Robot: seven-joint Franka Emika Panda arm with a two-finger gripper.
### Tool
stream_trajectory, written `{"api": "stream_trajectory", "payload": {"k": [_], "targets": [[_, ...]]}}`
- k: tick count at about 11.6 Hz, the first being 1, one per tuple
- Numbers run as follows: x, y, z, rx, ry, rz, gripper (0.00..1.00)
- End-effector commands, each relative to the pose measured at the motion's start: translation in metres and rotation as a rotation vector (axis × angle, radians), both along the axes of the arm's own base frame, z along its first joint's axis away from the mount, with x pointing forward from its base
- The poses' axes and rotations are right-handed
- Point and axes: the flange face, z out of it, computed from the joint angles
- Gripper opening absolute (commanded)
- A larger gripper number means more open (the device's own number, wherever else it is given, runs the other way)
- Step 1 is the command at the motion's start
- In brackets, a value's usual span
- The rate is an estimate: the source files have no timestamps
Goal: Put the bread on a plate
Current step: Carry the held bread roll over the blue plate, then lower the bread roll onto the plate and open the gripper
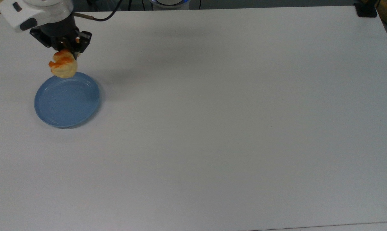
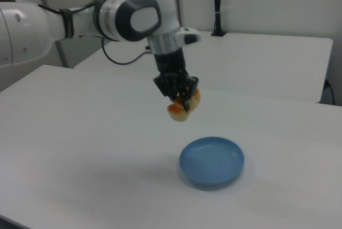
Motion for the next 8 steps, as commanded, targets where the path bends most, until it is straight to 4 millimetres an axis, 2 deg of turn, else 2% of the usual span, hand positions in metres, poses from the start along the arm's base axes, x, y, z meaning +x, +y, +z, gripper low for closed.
{"api": "stream_trajectory", "payload": {"k": [1, 3, 7, 8], "targets": [[0.016, -0.03, -0.042, -0.03, -0.007, -0.002, 0.29], [0.026, -0.036, -0.078, -0.043, 0.016, -0.014, 0.32], [0.048, -0.03, -0.145, -0.078, -0.014, -0.082, 0.37], [0.049, -0.031, -0.153, -0.082, -0.011, -0.083, 0.45]]}}
